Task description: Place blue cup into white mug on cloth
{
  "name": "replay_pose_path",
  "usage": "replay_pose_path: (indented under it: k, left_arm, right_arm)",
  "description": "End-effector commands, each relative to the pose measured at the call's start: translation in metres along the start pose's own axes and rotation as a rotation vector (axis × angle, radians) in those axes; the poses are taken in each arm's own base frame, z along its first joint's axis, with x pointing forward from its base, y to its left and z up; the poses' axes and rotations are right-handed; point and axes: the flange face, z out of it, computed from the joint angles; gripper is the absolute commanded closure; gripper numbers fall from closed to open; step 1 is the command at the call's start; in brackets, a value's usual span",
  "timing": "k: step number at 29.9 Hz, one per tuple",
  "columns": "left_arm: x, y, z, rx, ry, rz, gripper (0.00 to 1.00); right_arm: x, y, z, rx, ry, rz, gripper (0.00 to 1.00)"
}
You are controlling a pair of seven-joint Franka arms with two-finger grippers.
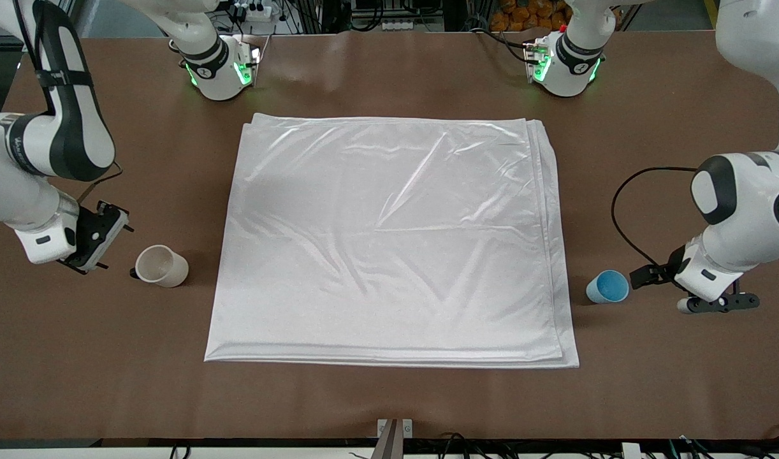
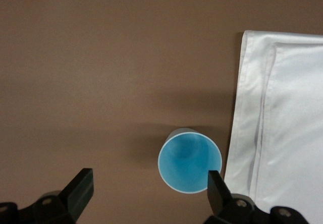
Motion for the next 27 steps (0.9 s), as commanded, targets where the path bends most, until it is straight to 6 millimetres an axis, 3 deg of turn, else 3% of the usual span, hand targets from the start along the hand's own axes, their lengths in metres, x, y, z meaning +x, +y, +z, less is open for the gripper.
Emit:
replay_pose_path:
  k: [1, 5, 18, 27]
  left_arm:
    - [0.000, -0.002, 0.030, -0.001, 0.010, 0.007, 0.00]
    - [-0.002, 0.001, 0.045, -0.003, 0.004, 0.012, 0.00]
    - [-0.015, 0.000, 0.063, 0.000, -0.037, 0.012, 0.00]
    - [-0.017, 0.000, 0.073, 0.000, -0.053, 0.012, 0.00]
  right_arm:
    - [0.002, 0.005, 0.016, -0.004, -0.030, -0.109, 0.00]
    - [0.004, 0.011, 0.025, -0.001, -0.053, -0.228, 0.00]
    - [0.009, 0.032, 0.060, -0.049, -0.067, -0.487, 0.00]
    - [-0.004, 0.056, 0.078, -0.040, -0.074, -0.622, 0.00]
